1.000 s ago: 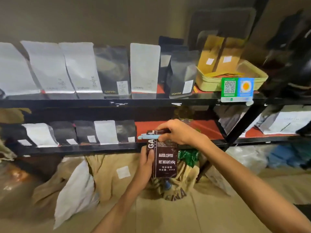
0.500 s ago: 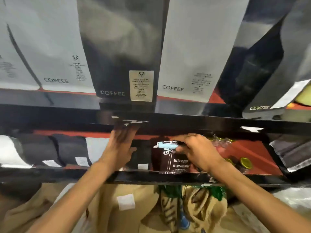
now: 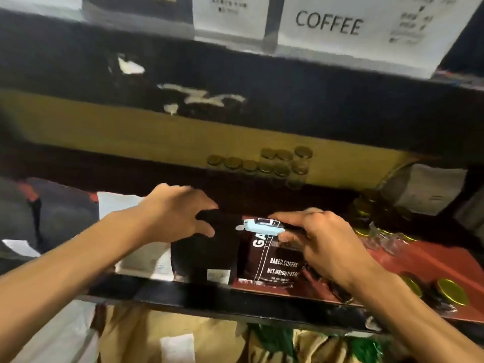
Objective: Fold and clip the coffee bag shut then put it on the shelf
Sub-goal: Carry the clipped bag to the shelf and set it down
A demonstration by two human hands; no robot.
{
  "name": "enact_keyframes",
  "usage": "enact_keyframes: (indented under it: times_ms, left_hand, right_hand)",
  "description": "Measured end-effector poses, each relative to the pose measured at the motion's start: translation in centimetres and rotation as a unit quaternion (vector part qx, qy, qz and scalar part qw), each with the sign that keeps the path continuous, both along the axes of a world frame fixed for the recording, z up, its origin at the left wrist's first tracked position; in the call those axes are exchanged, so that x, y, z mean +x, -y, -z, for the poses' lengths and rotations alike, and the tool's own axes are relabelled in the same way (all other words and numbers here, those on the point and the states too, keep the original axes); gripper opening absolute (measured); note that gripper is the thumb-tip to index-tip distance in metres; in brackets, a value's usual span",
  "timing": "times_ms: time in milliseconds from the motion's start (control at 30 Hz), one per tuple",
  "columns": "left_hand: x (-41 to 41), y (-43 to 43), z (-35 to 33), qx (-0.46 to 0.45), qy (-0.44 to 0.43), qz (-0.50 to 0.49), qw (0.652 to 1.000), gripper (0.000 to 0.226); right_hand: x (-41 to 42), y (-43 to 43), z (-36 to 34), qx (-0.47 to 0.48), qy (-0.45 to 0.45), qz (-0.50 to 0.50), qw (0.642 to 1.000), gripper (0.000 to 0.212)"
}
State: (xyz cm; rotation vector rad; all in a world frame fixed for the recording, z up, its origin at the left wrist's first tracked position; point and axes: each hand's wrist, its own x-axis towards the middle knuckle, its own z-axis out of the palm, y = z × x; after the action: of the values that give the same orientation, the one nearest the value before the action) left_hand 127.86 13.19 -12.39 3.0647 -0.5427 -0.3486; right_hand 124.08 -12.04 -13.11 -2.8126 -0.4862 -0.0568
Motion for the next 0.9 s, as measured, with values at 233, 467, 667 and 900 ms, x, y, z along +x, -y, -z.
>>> enact_keyframes:
  times_ms: [233, 467, 667, 900]
  left_hand:
    - [-0.2, 0.3, 0.0, 0.002, 0.029, 0.003, 1.000, 0.044]
    - [0.8, 1.0, -0.5, -0.006, -0.047, -0.003, 0.999, 0.057]
    - [1.0, 1.5, 0.0, -0.032, -0.055, 0.021, 0.998, 0.047]
    - [1.4, 1.2, 0.1, -0.036, -0.072, 0.024, 0.996, 0.047]
  right_hand:
    - [-0.2, -0.1, 1.1, -0.004, 0.033, -0.013, 0.999, 0.040]
    - [-0.8, 0.1, 2.1, 0.013, 0.050, 0.003, 0.999, 0.037]
    - [-0.7, -0.3, 2.6, 0.033, 0.062, 0.008, 0.998, 0.041]
    - [-0.6, -0.7, 2.5, 0.006, 0.049, -0.017, 0.999, 0.042]
